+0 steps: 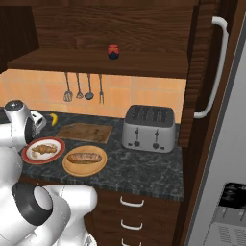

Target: From the different types of pastries on the counter, select a croissant and place it on the cutting board. Then retrieve a jar of jam from the cabinet and place it alongside the croissant on the cutting board.

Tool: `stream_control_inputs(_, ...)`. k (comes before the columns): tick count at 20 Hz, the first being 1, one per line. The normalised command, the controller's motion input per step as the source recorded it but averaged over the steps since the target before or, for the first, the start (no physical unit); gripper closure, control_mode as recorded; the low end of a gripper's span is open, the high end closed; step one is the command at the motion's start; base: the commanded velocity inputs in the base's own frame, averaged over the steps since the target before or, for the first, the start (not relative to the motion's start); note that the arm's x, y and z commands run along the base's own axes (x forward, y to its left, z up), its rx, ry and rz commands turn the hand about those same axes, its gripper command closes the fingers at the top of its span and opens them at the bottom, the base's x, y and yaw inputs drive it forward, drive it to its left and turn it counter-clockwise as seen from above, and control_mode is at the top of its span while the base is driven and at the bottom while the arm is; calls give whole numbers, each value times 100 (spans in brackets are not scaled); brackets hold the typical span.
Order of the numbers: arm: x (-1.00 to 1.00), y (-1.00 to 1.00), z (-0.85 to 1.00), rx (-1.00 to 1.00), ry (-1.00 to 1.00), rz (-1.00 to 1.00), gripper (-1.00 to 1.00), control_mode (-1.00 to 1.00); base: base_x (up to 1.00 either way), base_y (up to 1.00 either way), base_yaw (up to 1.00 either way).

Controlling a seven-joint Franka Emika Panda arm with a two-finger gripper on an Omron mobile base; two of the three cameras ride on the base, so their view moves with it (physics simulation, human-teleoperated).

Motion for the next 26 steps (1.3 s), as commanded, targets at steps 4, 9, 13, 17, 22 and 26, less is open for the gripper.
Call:
stream_control_inputs(4, 4, 0, -4, 0, -1, 0, -100, -100, 0, 0, 0)
stream_control_inputs(9, 1, 2, -12, 0, -1, 0, -100, -100, 0, 0, 0)
stream_control_inputs(13, 0, 0, -17, 0, 0, 0, -100, -100, 0, 0, 0)
stream_control_inputs(17, 22, 6, -23, 0, 0, 0, -100, -100, 0, 0, 0)
stream_control_inputs(22, 26, 6, -12, 0, 0, 0, -100, -100, 0, 0, 0)
stream_control_inputs(26, 16, 16, -28, 0, 0, 0, -100, -100, 0, 0, 0)
